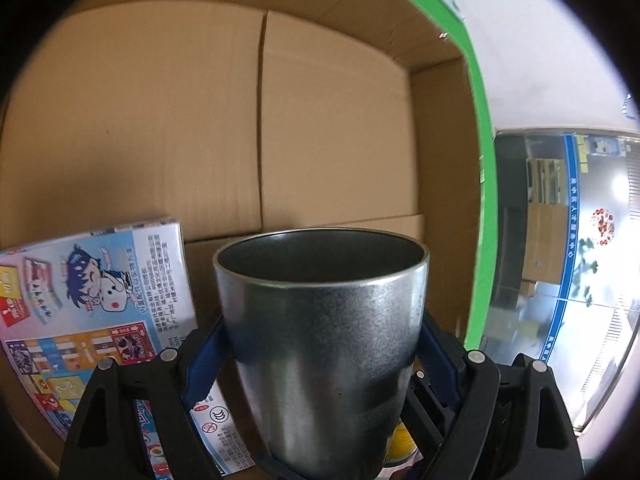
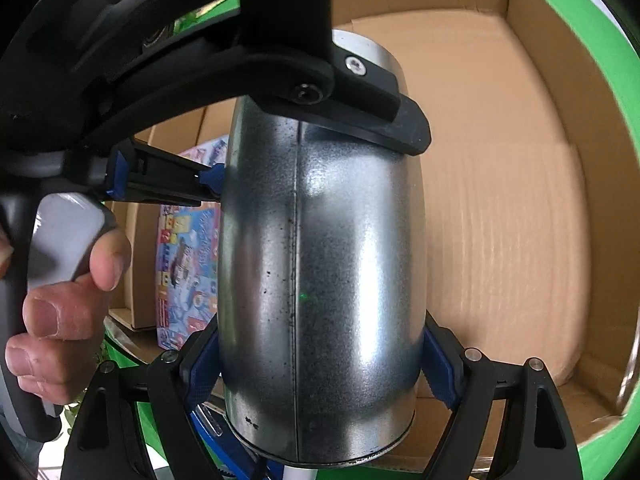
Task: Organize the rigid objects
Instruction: 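Lower the silver cup into the box beside the game box and open the left tool, then move the left tool toward the yellow-labelled jar beside the box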
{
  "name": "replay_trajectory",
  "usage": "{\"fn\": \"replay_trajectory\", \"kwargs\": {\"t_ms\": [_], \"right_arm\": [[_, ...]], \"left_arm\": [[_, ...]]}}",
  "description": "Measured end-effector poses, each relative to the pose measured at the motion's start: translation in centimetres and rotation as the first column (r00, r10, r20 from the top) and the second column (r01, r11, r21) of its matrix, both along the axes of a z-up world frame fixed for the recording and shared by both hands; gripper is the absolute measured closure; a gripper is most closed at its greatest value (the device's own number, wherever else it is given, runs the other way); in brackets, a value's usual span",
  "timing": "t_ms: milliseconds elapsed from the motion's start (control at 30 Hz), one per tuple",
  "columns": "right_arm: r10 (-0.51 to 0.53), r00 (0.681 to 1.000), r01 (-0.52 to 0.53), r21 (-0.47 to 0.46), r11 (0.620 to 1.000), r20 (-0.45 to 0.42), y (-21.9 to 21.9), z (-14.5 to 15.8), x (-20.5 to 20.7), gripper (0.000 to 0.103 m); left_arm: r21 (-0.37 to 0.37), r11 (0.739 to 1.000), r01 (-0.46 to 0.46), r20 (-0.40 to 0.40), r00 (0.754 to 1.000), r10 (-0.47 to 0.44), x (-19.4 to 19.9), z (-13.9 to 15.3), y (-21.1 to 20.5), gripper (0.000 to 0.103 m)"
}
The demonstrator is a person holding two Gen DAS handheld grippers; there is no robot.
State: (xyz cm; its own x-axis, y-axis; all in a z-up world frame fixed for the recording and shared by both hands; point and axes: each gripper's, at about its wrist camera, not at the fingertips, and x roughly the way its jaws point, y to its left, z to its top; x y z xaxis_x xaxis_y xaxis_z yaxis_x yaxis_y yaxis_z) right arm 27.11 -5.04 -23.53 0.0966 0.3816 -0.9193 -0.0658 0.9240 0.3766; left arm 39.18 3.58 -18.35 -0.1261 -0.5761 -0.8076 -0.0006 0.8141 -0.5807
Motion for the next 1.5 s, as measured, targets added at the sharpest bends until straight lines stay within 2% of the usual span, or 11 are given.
{"fn": "replay_trajectory", "kwargs": {"t_ms": [467,867,1000,1033,1100,1133,1233,1267,1300,1367,1500], "right_arm": [[0.024,1.000,-0.023,-0.048,0.999,0.011,1.2,-1.6,-0.7,0.014],[-0.018,0.954,0.060,-0.132,0.989,0.301,-3.3,12.2,-7.4,0.001],[-0.110,0.937,0.167,-0.149,0.975,0.332,-6.7,15.4,-11.6,0.005],[-0.121,0.934,0.184,-0.160,0.970,0.337,-7.6,15.6,-12.8,0.007],[-0.150,0.926,0.229,-0.197,0.953,0.347,-9.0,16.4,-14.8,0.038],[-0.161,0.922,0.245,-0.211,0.946,0.351,-9.7,16.3,-15.5,0.045],[-0.213,0.907,0.300,-0.205,0.932,0.362,-11.4,17.3,-18.1,0.041],[-0.227,0.903,0.314,-0.200,0.928,0.364,-11.8,17.6,-18.9,0.019],[-0.239,0.894,0.331,-0.198,0.922,0.380,-12.2,18.1,-19.8,0.000],[-0.240,0.875,0.347,-0.200,0.916,0.420,-12.6,19.0,-21.5,0.000],[-0.246,0.880,0.354,-0.216,0.910,0.406,-13.1,19.4,-23.4,0.000]], "left_arm": [[0.063,0.991,-0.116,0.207,0.973,0.101,-1.2,7.5,5.9,0.017],[0.210,0.956,-0.206,0.603,0.797,0.039,-10.1,16.0,7.2,0.015],[0.206,0.954,-0.216,0.621,0.782,0.043,-11.2,16.5,5.9,0.017],[0.191,0.957,-0.217,0.624,0.780,0.052,-11.5,16.6,5.5,0.020],[0.147,0.975,-0.167,0.627,0.778,0.039,-11.8,16.2,4.1,0.095],[0.145,0.983,-0.114,0.610,0.792,0.002,-11.8,15.9,3.2,0.101],[0.133,0.990,-0.040,0.629,0.775,-0.053,-12.5,15.9,1.1,0.100],[0.139,0.990,-0.032,0.640,0.765,-0.065,-12.8,16.1,0.5,0.091],[0.169,0.985,-0.036,0.641,0.763,-0.082,-13.0,16.2,-0.1,0.056],[0.172,0.984,-0.049,0.643,0.762,-0.074,-13.3,16.3,-0.7,0.008],[0.155,0.985,-0.073,0.676,0.735,-0.052,-14.5,16.5,-1.8,0.007]]}}
